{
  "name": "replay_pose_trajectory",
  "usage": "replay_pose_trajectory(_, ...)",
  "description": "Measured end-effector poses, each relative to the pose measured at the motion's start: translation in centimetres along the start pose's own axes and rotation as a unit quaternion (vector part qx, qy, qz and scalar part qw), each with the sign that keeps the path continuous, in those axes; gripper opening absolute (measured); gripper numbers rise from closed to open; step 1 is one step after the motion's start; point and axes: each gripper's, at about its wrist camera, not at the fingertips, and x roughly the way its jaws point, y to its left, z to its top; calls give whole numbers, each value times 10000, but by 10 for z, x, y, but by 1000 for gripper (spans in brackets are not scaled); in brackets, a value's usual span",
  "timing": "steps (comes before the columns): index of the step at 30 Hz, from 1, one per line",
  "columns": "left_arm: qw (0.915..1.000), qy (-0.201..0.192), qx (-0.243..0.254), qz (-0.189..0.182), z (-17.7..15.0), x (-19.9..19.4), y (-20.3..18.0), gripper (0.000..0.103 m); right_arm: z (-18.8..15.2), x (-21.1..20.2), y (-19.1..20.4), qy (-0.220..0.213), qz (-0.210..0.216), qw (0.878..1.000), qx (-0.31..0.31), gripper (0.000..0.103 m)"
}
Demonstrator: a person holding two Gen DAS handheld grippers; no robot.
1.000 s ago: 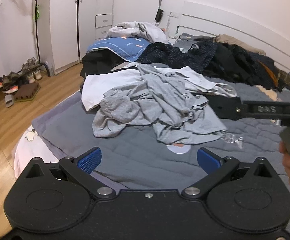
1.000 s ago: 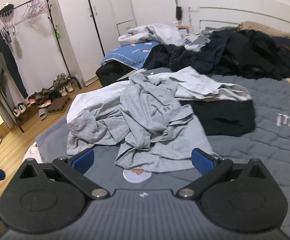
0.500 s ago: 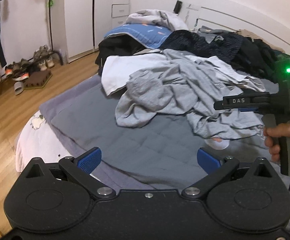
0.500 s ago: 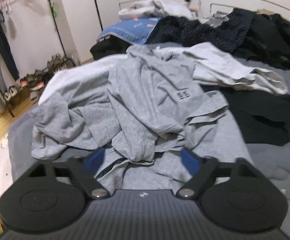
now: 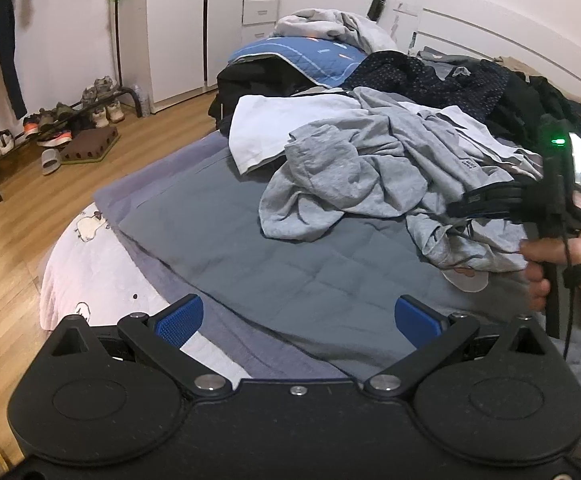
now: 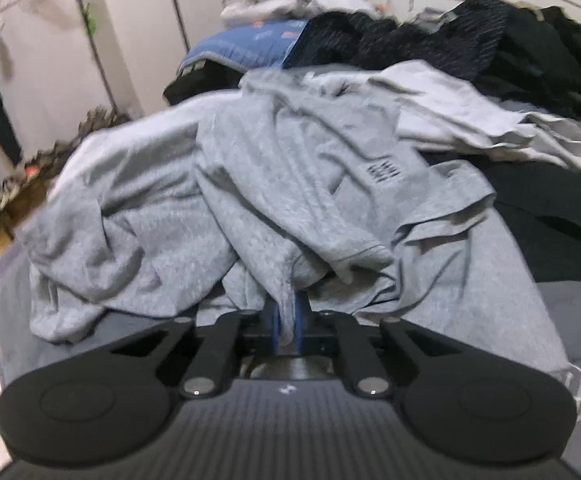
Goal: Fold clothes
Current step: 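Lower the right gripper onto the light grey shirt and close it, then lift the grey shirt with the right gripper and lay it flat on the quilt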
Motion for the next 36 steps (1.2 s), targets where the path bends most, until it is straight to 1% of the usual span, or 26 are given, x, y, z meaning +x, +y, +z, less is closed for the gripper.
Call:
replay_pose_trajectory(3, 10000, -62, 3, -11, 2, -5, -3, 103, -1, -25, -6, -262, 5, 9995, 150, 6)
replay_pose_trajectory(5, 9999, -112, 0, -54, 5, -11, -7, 103, 1, -46, -15, -477, 44, 9981, 386, 6)
replay_pose_trajectory(8, 9997, -205, 73, -117, 7, -23, -16, 103, 3, -87, -34, -830, 92, 9932, 806, 6)
replay_pose_trajectory(14, 9985, -421, 233, -275, 12, -54, -41, 103, 0, -165, -69, -1268, 59, 9849, 1173, 6)
replay_pose_trajectory(22, 9943, -731, 563, -529, 12, -105, -87, 103, -27, -268, -125, -1818, -126, 9670, 1778, 6)
replay_pose_trajectory(26, 9921, -797, 691, -675, 6, -122, -110, 103, -42, -320, -148, -2139, -155, 9576, 1925, 6)
replay_pose_trajectory(31, 9892, -800, 855, -885, -1, -135, -140, 103, -57, -383, -179, -2507, -302, 9446, 2098, 6)
replay_pose_trajectory(33, 9875, -791, 981, -942, -5, -137, -151, 103, -67, -410, -199, -2616, -481, 9372, 2255, 6)
replay_pose_trajectory(36, 9851, -737, 1139, -1053, -14, -139, -166, 103, -87, -438, -227, -2596, -801, 9330, 2361, 6)
